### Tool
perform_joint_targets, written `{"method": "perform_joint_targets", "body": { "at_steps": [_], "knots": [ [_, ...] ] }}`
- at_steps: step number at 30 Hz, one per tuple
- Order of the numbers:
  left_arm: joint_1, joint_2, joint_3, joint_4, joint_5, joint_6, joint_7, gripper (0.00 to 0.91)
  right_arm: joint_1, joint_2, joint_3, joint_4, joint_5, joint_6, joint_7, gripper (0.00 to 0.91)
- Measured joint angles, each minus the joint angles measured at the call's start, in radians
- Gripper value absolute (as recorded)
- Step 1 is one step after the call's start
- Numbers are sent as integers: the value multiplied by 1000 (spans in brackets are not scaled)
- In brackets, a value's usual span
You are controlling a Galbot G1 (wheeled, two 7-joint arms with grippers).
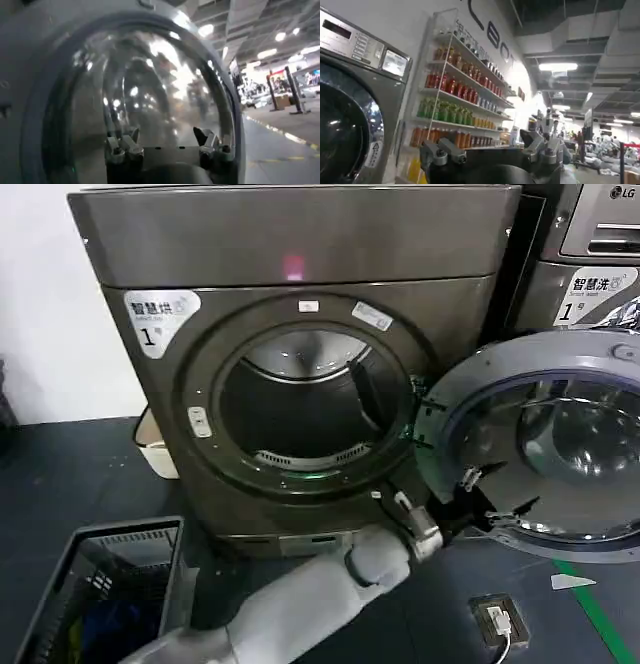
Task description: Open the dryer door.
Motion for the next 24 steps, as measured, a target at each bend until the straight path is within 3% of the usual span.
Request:
{"method": "perform_joint_targets", "body": {
  "at_steps": [13, 21, 24],
  "knots": [
    [67, 203, -33, -162, -51, -134, 7, 907, 16, -26, -9, -3, -10, 20, 6, 907],
    [135, 401, -78, -327, -82, -72, 4, 907, 13, -49, 46, 26, -38, 33, 20, 907],
    [167, 499, -104, -394, -85, -51, 10, 907, 16, -43, 64, 32, -86, 22, 34, 907]
  ]
}}
